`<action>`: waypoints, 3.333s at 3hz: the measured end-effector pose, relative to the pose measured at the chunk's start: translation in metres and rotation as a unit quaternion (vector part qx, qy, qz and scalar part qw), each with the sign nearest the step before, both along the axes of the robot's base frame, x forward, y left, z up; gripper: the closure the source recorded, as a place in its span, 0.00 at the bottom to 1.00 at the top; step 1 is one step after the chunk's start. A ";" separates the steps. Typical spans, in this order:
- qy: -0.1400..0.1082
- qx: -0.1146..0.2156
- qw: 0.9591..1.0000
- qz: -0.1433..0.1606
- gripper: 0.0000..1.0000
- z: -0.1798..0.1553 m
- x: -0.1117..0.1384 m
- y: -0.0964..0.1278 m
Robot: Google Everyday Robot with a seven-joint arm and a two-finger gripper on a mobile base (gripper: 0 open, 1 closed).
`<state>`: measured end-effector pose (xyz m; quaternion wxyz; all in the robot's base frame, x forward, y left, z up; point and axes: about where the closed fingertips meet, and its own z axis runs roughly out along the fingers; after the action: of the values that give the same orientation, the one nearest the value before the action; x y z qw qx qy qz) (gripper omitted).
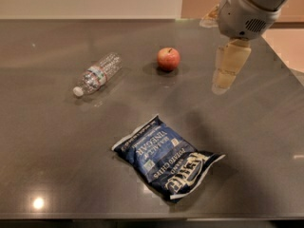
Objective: Pick water bottle
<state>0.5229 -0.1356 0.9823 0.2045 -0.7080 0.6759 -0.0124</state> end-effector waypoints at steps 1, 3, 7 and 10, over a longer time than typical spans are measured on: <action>-0.011 0.002 0.999 0.046 0.00 0.000 0.025 0.026; 0.016 -0.026 0.992 0.123 0.00 -0.036 0.078 0.085; 0.042 -0.093 0.970 0.223 0.00 -0.099 0.151 0.209; 0.040 -0.117 0.942 0.313 0.00 -0.122 0.161 0.273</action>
Offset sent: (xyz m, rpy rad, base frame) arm 0.0785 0.0868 -0.0339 -0.0390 0.0288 0.2943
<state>0.6838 0.1377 0.8605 0.0860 -0.9027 0.4215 0.0016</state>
